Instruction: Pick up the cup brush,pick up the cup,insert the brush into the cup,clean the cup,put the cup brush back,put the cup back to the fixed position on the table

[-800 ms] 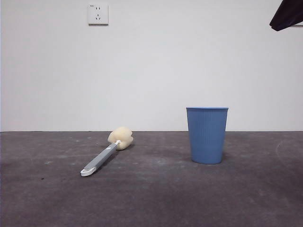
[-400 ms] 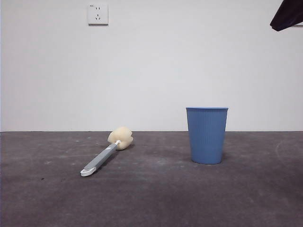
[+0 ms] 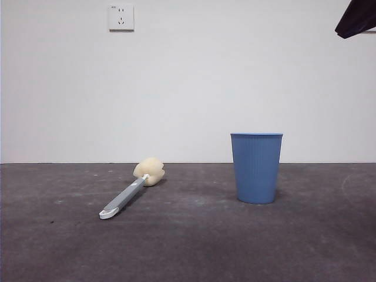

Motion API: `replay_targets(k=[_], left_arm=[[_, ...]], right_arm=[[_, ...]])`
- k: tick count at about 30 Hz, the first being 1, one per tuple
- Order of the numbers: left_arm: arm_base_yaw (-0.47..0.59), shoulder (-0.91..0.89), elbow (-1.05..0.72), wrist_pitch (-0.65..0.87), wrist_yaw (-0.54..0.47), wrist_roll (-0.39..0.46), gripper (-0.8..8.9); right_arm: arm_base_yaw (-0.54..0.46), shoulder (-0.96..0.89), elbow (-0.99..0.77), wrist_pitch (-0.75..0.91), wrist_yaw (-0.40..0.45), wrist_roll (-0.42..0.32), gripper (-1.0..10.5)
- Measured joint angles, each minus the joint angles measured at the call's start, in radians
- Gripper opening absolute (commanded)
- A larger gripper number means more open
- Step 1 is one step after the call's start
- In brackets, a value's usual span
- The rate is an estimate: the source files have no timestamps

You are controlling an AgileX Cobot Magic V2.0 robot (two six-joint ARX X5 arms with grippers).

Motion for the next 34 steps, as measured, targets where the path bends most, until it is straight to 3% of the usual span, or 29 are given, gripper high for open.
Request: replay_targets(k=[19,22,26,34], left_arm=[[0.002,0.000,0.000,0.000,0.000,0.000,-0.03],[0.002,0.000,0.000,0.000,0.000,0.000,-0.03],[0.002,0.000,0.000,0.000,0.000,0.000,-0.03],[0.002,0.000,0.000,0.000,0.000,0.000,-0.03]], right_arm=[[0.000,0.000,0.000,0.000,0.000,0.000,0.0],[-0.019,-0.026,0.000,-0.003,0.028,-0.039,0.0],[-0.110,-0.115,0.000,0.023,0.076,-0.129,0.0],[-0.461,-0.347,-0.081,0.143,0.075,-0.289,0.0]])
